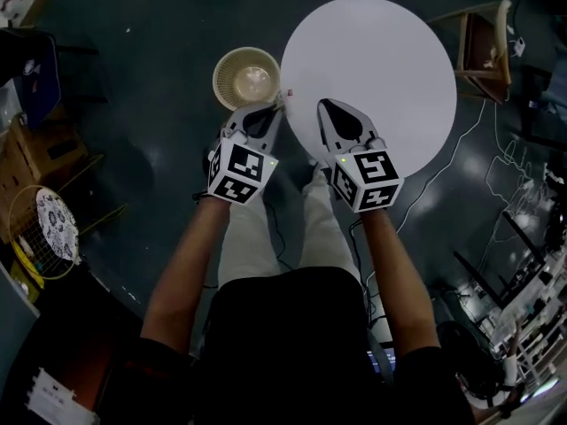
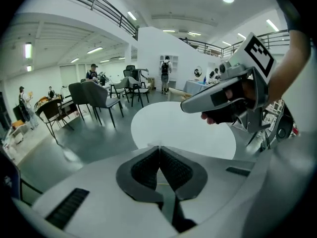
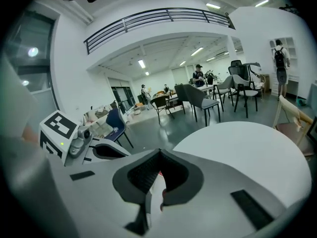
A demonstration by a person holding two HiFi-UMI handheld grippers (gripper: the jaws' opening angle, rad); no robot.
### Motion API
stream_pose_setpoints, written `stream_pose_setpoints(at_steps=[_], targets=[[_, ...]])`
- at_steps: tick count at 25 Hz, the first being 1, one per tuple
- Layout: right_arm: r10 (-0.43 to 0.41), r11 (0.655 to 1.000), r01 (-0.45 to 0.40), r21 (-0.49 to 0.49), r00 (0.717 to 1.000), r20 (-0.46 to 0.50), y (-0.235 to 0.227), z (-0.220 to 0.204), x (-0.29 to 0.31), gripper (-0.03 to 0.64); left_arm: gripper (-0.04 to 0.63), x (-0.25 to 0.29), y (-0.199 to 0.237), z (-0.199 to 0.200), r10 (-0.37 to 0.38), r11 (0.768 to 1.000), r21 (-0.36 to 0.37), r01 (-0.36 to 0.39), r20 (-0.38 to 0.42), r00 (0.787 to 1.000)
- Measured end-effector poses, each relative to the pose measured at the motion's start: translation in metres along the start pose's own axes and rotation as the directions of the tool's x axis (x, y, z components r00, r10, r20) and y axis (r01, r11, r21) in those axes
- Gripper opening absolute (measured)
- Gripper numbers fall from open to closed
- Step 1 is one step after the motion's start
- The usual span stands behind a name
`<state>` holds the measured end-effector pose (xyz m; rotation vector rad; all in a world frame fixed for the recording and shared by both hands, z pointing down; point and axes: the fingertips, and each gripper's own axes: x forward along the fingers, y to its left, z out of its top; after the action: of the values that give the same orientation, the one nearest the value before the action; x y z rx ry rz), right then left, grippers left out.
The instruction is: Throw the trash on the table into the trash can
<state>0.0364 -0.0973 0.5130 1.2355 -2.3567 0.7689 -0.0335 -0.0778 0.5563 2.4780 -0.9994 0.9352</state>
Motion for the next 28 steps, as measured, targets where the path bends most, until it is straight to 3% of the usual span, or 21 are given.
stream_pose_setpoints(at_steps=[13, 19, 28], targets=[[0.088, 0.996, -0.088, -0.008, 0.994, -0.058, 0.114, -0.01, 0.114, 0.012, 0.015, -0.054, 0.114, -0.084, 0.074, 0.991, -0.109, -0.075, -0.011, 0.997], [0.077, 0.997, -0.076, 0.014, 0.995, -0.07, 0.121, -0.022, 0.145, 0.012, 0.015, -0.037, 0.14, -0.103, 0.067, 0.989, -0.131, -0.068, -0.012, 0.998], [0.049, 0.999, -0.047, 0.021, 0.992, -0.117, 0.125, -0.074, 0.199, 0.012, 0.015, 0.016, 0.171, -0.165, 0.048, 0.986, -0.157, -0.055, -0.048, 0.998]])
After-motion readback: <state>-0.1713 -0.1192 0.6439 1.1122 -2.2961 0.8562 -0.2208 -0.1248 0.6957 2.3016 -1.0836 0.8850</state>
